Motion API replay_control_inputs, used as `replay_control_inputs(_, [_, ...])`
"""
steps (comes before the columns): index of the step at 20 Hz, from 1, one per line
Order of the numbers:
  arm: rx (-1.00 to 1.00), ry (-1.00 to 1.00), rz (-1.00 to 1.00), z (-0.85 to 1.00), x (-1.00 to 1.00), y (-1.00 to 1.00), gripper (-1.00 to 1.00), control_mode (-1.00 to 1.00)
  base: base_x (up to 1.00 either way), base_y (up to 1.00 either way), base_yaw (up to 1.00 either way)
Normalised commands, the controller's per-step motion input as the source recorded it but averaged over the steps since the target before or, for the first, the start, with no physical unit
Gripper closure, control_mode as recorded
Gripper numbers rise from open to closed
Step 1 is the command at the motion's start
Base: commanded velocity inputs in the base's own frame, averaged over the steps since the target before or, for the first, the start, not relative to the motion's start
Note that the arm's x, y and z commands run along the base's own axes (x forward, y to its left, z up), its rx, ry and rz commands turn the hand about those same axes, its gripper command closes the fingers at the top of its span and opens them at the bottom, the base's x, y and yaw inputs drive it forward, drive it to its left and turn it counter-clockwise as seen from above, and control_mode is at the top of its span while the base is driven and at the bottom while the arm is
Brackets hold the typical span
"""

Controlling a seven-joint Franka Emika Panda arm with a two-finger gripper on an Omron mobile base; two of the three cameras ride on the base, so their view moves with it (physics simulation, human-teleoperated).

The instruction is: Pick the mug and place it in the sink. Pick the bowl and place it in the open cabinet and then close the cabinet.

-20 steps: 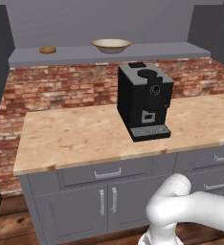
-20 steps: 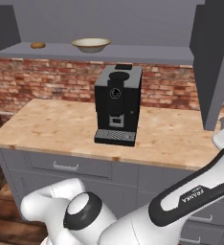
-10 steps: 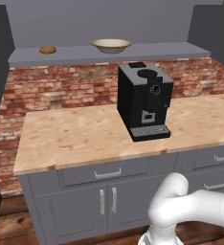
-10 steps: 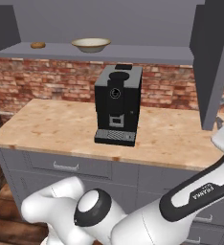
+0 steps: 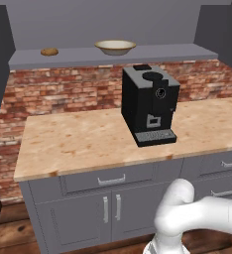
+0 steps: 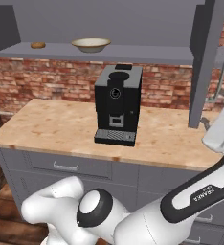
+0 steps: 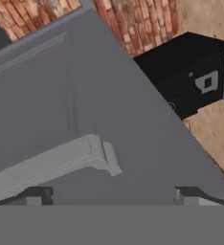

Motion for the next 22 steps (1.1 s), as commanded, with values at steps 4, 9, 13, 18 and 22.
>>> replay_control_inputs(4, [-0.04, -0.09, 0.01, 0.00, 0.29, 0.82, -1.00, -1.00, 0.00, 0.00, 0.00])
replay_control_inputs(9, [-0.08, -0.13, 0.00, 0.00, 0.44, 0.85, -1.00, -1.00, 0.00, 0.00, 0.00])
replay_control_inputs(13, [-0.08, -0.17, 0.00, 0.00, 0.36, 0.80, -1.00, -1.00, 0.00, 0.00, 0.00])
replay_control_inputs(18, [-0.09, -0.20, -0.03, 0.00, 0.30, 0.83, -1.00, -1.00, 0.00, 0.00, 0.00])
replay_control_inputs(22, [-0.10, -0.22, -0.06, 0.00, 0.28, 0.86, -1.00, -1.00, 0.00, 0.00, 0.00])
